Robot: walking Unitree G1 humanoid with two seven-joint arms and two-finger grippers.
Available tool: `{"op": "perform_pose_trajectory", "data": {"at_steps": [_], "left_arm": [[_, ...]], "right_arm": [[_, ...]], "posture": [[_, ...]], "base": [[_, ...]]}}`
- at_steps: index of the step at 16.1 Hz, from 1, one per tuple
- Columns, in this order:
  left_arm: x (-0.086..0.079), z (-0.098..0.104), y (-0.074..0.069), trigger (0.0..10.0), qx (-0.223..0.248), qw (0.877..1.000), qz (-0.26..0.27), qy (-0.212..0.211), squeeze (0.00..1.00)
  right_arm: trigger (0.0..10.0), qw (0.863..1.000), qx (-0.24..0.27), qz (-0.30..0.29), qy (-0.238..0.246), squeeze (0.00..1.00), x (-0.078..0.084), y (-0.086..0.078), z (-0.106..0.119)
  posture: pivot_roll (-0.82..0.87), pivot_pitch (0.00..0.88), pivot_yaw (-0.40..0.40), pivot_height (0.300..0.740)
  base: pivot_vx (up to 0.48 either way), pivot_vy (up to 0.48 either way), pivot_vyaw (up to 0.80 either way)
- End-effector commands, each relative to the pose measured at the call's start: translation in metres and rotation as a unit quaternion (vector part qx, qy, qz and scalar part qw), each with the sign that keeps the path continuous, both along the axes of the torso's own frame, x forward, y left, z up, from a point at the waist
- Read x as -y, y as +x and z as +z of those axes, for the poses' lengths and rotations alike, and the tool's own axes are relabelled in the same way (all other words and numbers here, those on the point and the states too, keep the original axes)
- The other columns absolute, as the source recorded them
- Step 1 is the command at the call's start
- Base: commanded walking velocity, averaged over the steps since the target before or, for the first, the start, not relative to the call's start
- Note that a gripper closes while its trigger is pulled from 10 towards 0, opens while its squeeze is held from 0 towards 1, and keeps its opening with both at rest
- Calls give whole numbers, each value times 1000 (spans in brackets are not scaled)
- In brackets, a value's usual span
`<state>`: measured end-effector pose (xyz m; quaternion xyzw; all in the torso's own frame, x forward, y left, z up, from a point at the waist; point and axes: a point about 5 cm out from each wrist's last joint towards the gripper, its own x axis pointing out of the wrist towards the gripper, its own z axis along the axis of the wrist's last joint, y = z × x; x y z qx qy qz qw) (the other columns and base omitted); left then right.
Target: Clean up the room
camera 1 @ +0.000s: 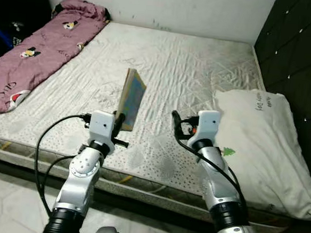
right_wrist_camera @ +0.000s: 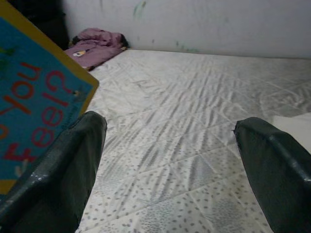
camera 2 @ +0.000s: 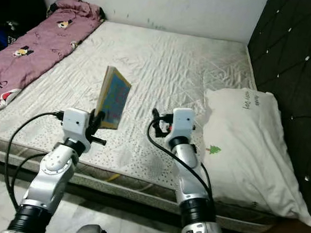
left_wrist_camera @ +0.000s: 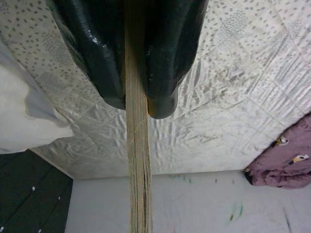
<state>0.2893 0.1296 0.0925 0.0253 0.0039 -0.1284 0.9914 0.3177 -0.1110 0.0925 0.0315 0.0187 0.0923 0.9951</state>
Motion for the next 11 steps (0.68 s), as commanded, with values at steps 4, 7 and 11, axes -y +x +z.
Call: {"op": "perform_pose_trajectory", "data": {"at_steps": [4, 7, 11], "left_arm": [[-2, 9, 4, 10000, 22, 1000, 1, -5, 0], [-2, 10, 4, 10000, 23, 1000, 1, -6, 0], [-2, 10, 4, 10000, 25, 1000, -2, -7, 0]], "right_arm": [[10000, 1000, 4, 1, 1, 0, -1, 3, 3], [10000, 1000, 3, 1, 0, 0, -1, 4, 3], [10000, 1000, 4, 1, 0, 0, -2, 4, 3]], "posture": [[91, 0, 1, 740], [92, 0, 0, 740], [93, 0, 1, 740]], "base": [[0, 0, 0], [0, 0, -400], [147, 0, -142]]}}
